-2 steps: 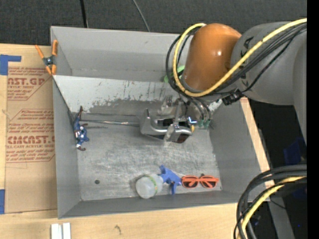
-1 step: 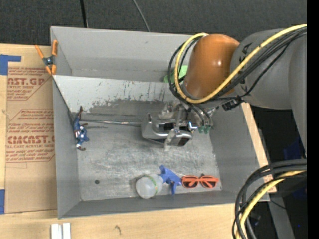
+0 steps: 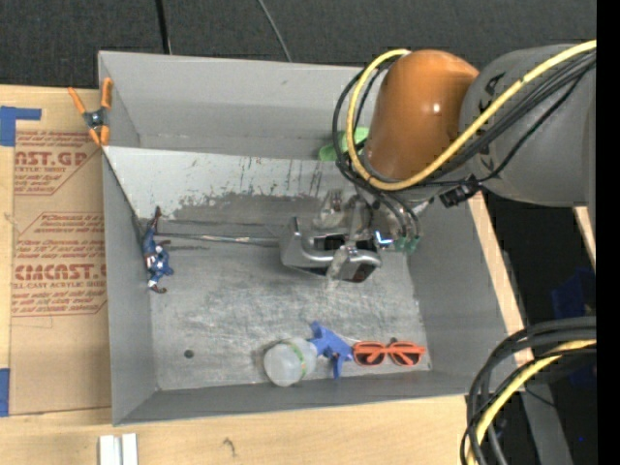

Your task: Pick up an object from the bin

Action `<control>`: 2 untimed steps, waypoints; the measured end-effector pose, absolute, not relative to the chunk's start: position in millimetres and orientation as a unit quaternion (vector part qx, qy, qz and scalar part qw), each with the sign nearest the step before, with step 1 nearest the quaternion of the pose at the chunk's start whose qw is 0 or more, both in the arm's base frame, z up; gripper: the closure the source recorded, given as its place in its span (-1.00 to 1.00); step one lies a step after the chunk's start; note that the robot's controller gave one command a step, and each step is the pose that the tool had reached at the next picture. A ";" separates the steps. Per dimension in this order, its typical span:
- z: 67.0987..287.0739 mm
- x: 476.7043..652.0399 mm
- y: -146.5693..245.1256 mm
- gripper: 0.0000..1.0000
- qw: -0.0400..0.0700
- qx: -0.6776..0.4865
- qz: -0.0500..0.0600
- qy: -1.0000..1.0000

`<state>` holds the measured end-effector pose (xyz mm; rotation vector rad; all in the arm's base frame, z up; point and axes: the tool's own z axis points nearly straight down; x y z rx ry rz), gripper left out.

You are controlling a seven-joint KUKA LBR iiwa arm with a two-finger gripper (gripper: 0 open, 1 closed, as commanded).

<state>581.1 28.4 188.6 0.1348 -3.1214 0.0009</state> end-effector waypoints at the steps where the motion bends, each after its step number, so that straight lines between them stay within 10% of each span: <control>1: 171.4 583.2 23.2 1.00 -0.004 0.029 0.000 -1.000; 2: 176.4 577.3 22.2 1.00 0.011 0.023 0.000 -1.000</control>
Offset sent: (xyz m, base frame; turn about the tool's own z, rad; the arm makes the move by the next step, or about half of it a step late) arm 0.0050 -0.0071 0.1255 0.0513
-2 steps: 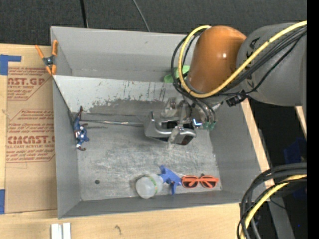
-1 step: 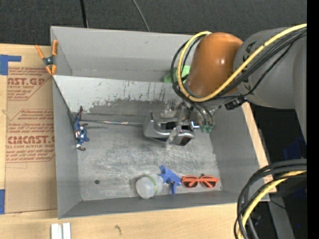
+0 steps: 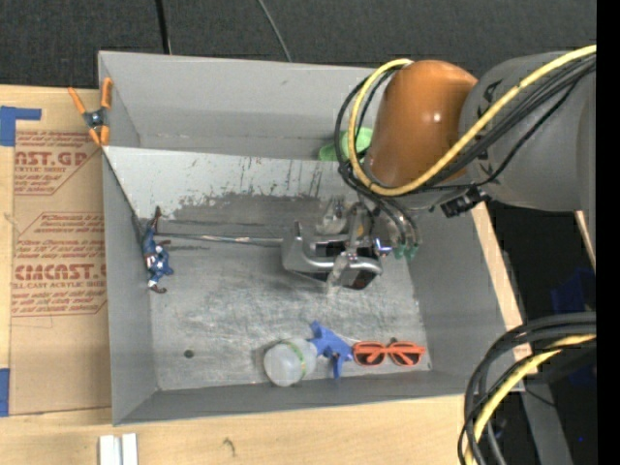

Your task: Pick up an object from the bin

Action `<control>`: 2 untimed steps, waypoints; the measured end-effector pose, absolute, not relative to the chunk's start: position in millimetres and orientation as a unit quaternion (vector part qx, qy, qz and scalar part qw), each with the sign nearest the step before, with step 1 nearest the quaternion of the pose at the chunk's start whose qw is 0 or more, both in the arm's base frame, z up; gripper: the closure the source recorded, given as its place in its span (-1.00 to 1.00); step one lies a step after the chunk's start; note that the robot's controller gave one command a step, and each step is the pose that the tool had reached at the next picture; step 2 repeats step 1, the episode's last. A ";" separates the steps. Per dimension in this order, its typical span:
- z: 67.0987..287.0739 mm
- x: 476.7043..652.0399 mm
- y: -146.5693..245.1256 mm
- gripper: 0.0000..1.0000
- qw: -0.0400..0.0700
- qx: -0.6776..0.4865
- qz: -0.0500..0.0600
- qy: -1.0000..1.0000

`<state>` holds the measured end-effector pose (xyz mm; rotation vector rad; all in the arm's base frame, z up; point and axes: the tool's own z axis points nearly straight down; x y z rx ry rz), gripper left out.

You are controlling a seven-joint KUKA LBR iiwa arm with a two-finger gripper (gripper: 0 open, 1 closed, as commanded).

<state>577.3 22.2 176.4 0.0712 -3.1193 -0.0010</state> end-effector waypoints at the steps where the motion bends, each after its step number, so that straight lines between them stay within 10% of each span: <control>1: 229.9 581.7 21.7 1.00 0.000 0.023 0.000 -1.000; 2: 229.9 581.7 21.7 1.00 0.000 0.023 0.000 -1.000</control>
Offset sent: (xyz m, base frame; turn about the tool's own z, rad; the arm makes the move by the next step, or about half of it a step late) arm 0.0040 0.0063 0.0460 0.0229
